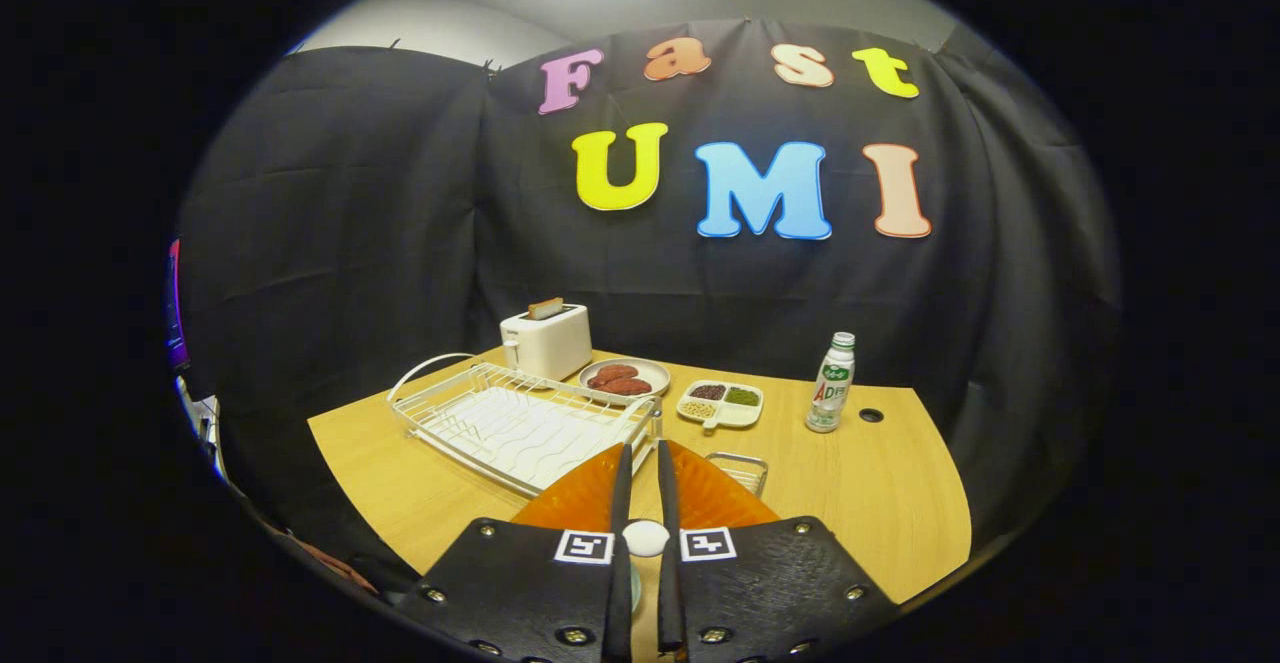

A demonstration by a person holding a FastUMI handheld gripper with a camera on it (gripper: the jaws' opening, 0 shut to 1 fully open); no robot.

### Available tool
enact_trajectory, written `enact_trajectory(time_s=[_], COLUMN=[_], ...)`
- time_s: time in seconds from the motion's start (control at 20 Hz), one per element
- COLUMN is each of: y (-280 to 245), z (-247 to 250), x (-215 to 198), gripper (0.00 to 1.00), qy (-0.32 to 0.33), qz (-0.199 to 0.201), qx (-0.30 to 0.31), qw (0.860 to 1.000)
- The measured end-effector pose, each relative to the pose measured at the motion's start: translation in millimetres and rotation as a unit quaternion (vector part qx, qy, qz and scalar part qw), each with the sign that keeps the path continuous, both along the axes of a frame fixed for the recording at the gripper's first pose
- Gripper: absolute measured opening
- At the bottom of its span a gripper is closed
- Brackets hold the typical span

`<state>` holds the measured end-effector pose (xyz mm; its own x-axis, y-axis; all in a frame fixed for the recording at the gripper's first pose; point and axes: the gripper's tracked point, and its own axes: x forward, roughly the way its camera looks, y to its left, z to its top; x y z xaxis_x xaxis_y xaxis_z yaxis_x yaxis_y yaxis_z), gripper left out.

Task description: Take the plate from the dish rack, then take the spoon from the basket and place it into the plate.

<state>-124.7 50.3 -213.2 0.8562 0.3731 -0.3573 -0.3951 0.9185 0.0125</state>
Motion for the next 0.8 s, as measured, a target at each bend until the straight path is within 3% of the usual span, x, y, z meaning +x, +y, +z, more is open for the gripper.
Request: enact_trajectory(time_s=[0.4,0.8], y=[37.4,103.7], z=[-49.4,-84.2], x=[-9.7,-8.2], gripper=[0.10,0.10], qy=[0.067,0.104], qz=[0.032,0.101], qx=[-0.021,-0.045], qw=[0.997,0.988])
